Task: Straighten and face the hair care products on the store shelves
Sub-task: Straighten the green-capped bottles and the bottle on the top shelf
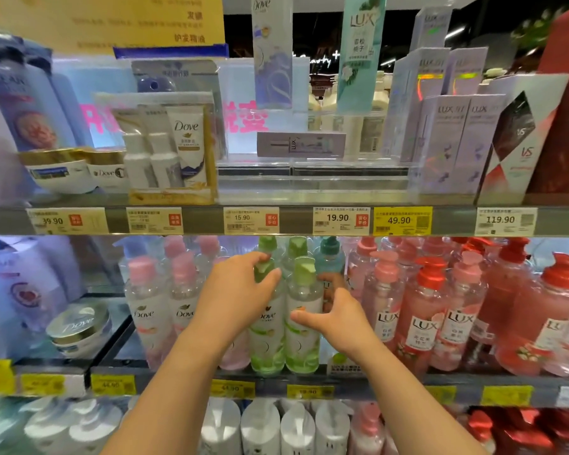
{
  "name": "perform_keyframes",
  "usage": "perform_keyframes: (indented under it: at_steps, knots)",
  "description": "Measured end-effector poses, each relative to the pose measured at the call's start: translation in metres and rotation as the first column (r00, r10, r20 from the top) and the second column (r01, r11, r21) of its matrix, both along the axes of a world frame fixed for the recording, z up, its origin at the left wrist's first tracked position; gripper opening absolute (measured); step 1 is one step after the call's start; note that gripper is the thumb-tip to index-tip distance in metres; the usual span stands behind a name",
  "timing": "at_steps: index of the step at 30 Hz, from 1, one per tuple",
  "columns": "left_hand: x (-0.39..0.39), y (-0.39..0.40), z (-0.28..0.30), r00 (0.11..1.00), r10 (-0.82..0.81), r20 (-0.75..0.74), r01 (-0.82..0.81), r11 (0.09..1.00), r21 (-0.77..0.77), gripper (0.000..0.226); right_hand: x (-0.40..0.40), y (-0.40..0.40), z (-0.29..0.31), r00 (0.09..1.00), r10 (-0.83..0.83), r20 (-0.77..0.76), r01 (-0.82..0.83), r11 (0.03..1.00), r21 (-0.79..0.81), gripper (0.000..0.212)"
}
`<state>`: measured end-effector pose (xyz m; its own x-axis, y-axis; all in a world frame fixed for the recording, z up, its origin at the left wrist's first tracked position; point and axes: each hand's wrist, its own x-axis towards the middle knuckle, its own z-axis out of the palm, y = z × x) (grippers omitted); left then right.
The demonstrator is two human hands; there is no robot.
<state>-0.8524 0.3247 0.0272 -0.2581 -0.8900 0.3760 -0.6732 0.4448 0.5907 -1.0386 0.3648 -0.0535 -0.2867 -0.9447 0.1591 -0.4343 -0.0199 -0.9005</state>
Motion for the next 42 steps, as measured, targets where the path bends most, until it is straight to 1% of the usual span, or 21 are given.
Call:
perform_keyframes:
  at_steps: [3, 5, 10, 14, 16, 17, 18, 20, 21, 25, 27, 29, 33, 38, 40, 42]
  knots:
    - [0.005, -0.003, 0.001, 1.000, -0.028, 0.005, 0.028, 1.000, 0.011, 0.044, 0.005, 0.003, 0.000, 0.999, -0.031, -0.014, 0.031, 0.999, 0.010, 0.069]
    - [0.007, -0.005, 0.002, 0.999, -0.046, 0.022, 0.046, 0.999, 0.007, 0.044, 0.008, 0.004, 0.001, 0.998, -0.058, -0.017, 0.058, 0.998, 0.011, 0.067]
    - [0.013, -0.010, 0.004, 0.990, -0.088, 0.109, 0.093, 0.995, -0.045, 0.042, 0.016, 0.009, 0.005, 0.994, -0.112, -0.005, 0.112, 0.993, 0.027, 0.083]
    - [0.017, -0.009, 0.009, 0.987, -0.141, 0.083, 0.144, 0.989, -0.029, 0.045, 0.019, 0.017, 0.015, 0.989, -0.147, 0.021, 0.146, 0.989, 0.030, 0.091]
    - [0.019, -0.005, 0.012, 0.981, -0.163, 0.101, 0.169, 0.985, -0.047, 0.049, 0.018, 0.024, 0.023, 0.988, -0.151, 0.034, 0.151, 0.989, 0.003, 0.092]
    - [0.021, -0.003, 0.015, 0.979, -0.169, 0.113, 0.178, 0.981, -0.072, 0.049, 0.017, 0.028, 0.028, 0.988, -0.151, 0.041, 0.152, 0.988, -0.015, 0.088]
    - [0.024, 0.000, 0.018, 0.978, -0.180, 0.106, 0.190, 0.976, -0.102, 0.049, 0.016, 0.033, 0.034, 0.987, -0.159, 0.040, 0.160, 0.987, -0.035, 0.078]
    - [0.029, 0.006, 0.027, 0.973, -0.223, 0.058, 0.229, 0.960, -0.160, 0.045, 0.014, 0.045, 0.049, 0.980, -0.197, 0.019, 0.198, 0.976, -0.088, 0.052]
    - [0.030, 0.010, 0.033, 0.967, -0.252, 0.034, 0.254, 0.951, -0.178, 0.043, 0.014, 0.051, 0.058, 0.977, -0.215, 0.004, 0.214, 0.969, -0.125, 0.044]
    - [0.029, 0.020, 0.062, 0.929, -0.360, -0.086, 0.340, 0.922, -0.186, 0.030, 0.017, 0.068, 0.107, 0.966, -0.258, -0.032, 0.239, 0.930, -0.278, 0.024]
    - [0.025, 0.018, 0.079, 0.912, -0.388, -0.130, 0.358, 0.910, -0.208, 0.024, 0.017, 0.070, 0.136, 0.965, -0.258, -0.053, 0.227, 0.917, -0.327, 0.018]
    - [0.021, 0.011, 0.098, 0.893, -0.416, -0.171, 0.375, 0.899, -0.225, 0.021, 0.016, 0.069, 0.168, 0.961, -0.263, -0.083, 0.216, 0.905, -0.367, 0.017]
    - [0.008, -0.005, 0.137, 0.849, -0.481, -0.219, 0.413, 0.863, -0.291, 0.027, 0.007, 0.060, 0.234, 0.948, -0.279, -0.154, 0.185, 0.875, -0.448, 0.019]
    - [-0.010, -0.022, 0.176, 0.841, -0.513, -0.173, 0.420, 0.820, -0.388, 0.038, -0.010, 0.029, 0.308, 0.893, -0.350, -0.284, 0.179, 0.854, -0.489, 0.032]
    - [-0.019, -0.025, 0.190, 0.830, -0.531, -0.170, 0.440, 0.811, -0.386, 0.043, -0.023, 0.014, 0.336, 0.897, -0.347, -0.275, 0.176, 0.849, -0.498, 0.032]
    - [-0.027, -0.029, 0.203, 0.814, -0.552, -0.183, 0.456, 0.800, -0.389, 0.048, -0.038, 0.000, 0.364, 0.903, -0.367, -0.225, 0.200, 0.820, -0.536, 0.029]
